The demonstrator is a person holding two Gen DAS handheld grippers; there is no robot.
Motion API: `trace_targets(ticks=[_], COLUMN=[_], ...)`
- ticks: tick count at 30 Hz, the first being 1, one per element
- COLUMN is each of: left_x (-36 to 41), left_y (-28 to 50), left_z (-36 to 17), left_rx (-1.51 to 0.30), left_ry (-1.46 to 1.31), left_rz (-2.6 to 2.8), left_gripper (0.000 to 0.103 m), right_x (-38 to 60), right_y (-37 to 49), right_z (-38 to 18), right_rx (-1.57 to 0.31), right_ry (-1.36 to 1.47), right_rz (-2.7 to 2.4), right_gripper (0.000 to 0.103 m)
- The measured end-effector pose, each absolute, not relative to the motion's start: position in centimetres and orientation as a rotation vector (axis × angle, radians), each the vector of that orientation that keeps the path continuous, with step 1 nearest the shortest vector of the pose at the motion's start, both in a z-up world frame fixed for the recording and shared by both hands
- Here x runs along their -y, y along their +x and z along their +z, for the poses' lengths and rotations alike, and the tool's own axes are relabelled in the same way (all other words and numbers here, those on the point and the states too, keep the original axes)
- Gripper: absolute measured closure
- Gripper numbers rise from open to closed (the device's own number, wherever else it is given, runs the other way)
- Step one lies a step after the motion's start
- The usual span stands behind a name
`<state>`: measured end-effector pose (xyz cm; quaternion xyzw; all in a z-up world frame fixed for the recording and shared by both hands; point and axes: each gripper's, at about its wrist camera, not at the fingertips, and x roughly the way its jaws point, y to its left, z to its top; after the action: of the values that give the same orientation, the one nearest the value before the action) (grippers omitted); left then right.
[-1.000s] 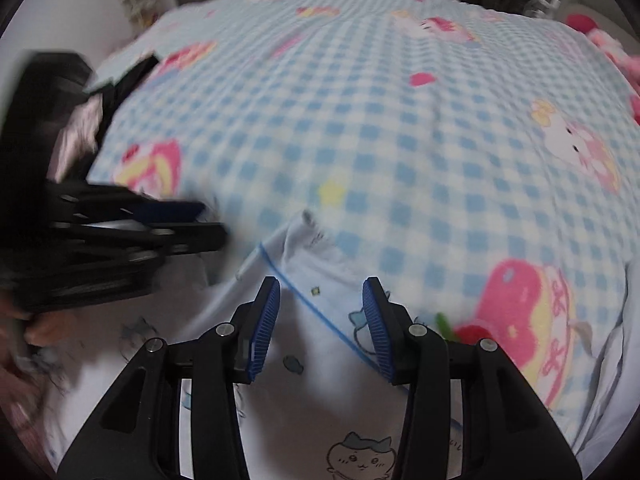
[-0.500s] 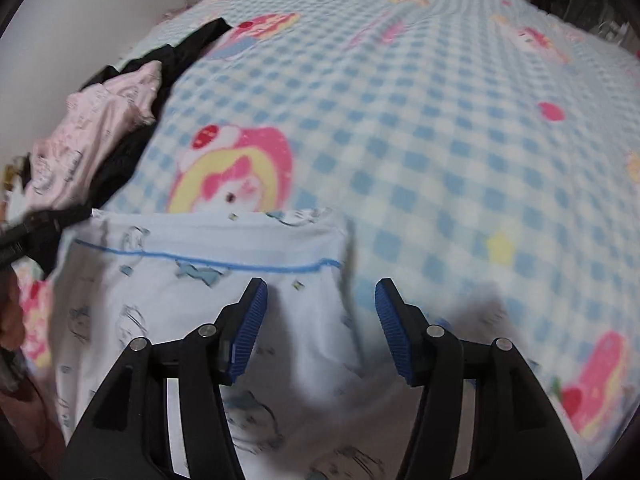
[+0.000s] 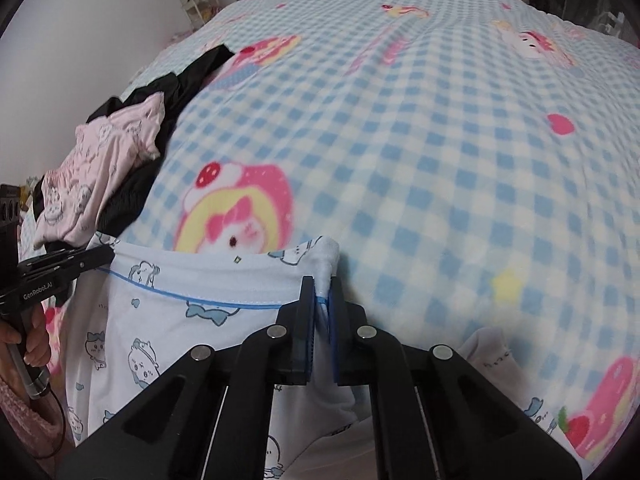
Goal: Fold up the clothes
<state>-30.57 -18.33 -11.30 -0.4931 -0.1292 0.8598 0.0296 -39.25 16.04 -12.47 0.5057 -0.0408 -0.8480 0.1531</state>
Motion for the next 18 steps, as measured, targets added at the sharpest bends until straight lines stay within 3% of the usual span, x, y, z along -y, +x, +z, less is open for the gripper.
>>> trace_targets(ticks=[5,8,13,15,18], left_x=[20.5,21.8,21.7,21.0,20.5], left_y=[-30.4,-29.2,-29.7,-30.2,-30.4], left_z=[-12.2,-11.7,-12.9,-12.9,-12.2], left_rx=[0.523,0.604,0.61,0.555,0.461], left_ry=[-1.55,-1.512,-1.519,-1.52,-1.563], left_rz=[2.572,2.543,2.49,2.525,2.601], left_gripper=[0.083,0.075,0.077,0.089,0.087], right_x=[-16.2,-17.0,-17.6,-16.4,-15.2], right_y=[-39.7,-39.5,-38.5,-38.8,-39.4], right_z=[-14.2,-14.0,-10.9,-11.9,-13.4], right_rx=[0.095,0.182,0.283,0.169,0.016], right_ry=[1.498,1.475,1.348,1.43,1.53], right_rz=[-2.427,-2.464,-2.552,-2.526,-2.505], right_gripper=[0.098,0.097,0.093,0.093,0.096])
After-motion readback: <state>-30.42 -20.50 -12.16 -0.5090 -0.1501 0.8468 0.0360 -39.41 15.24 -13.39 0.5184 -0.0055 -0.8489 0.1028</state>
